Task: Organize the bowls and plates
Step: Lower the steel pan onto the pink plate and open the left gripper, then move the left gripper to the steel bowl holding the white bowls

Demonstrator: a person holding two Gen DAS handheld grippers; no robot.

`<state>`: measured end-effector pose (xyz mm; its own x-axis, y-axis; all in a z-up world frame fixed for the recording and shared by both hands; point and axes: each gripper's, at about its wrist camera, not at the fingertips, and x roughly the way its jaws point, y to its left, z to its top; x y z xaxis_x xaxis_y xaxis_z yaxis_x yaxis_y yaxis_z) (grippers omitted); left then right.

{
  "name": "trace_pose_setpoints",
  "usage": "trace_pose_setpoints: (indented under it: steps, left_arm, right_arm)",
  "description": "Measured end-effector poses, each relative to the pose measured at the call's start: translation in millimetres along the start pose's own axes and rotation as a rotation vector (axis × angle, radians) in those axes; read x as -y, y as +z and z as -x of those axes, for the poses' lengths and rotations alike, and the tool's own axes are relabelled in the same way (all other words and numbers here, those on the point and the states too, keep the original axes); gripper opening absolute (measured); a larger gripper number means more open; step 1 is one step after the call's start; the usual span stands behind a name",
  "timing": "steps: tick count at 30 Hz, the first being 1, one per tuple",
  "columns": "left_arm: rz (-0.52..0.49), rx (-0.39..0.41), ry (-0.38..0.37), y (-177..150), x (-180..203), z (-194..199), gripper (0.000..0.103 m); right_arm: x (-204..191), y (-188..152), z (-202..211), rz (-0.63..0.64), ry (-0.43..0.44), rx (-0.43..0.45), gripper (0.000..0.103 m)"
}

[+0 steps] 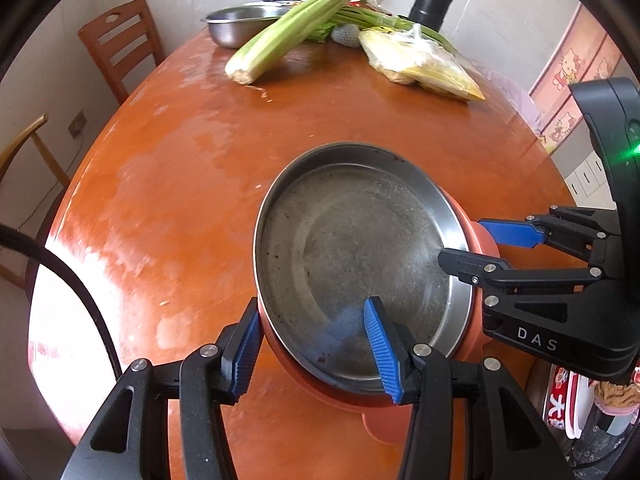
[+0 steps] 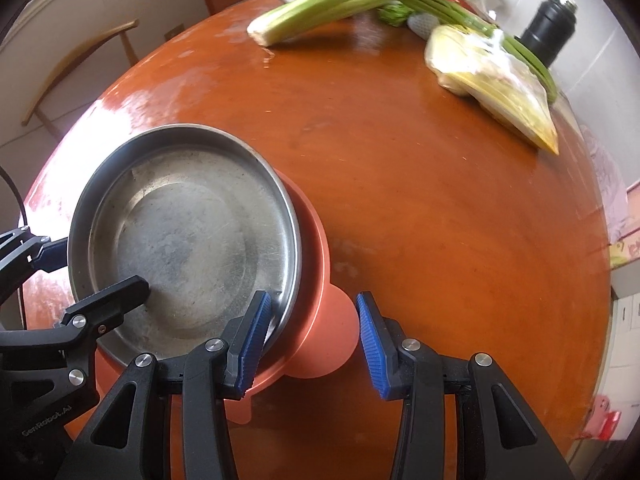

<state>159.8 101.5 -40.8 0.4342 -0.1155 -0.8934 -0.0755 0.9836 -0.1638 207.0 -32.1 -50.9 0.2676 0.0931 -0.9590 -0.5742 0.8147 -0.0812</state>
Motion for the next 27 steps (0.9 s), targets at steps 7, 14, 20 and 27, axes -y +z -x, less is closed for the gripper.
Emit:
trace_pose_setpoints:
  steps: [7,14,20,27]
  left_arm:
    - [0.003,-0.01,0.01,5.3,6.5,-2.7,0.05]
    - [0.019,0.013,0.049,7.3,-0.4,4.3,0.05]
    - [0.052,0.028,0.084,6.0,-10.8,13.0,0.05]
    - [0.054,0.08,0.099,2.1,-7.6,37.0,0.05]
  right_arm:
    - [11.8,-0.8,0.2,-0.028,0.012,0.005,0.046]
    - [11.8,1.2,7.7,-0.031,0.037,0.036,0.047]
    - [16.9,1.1,19.1,-0.059,0.073,0.07,0.052]
    - [25.3,-5.0,42.9,-0.08,0.089,0.125,0.052]
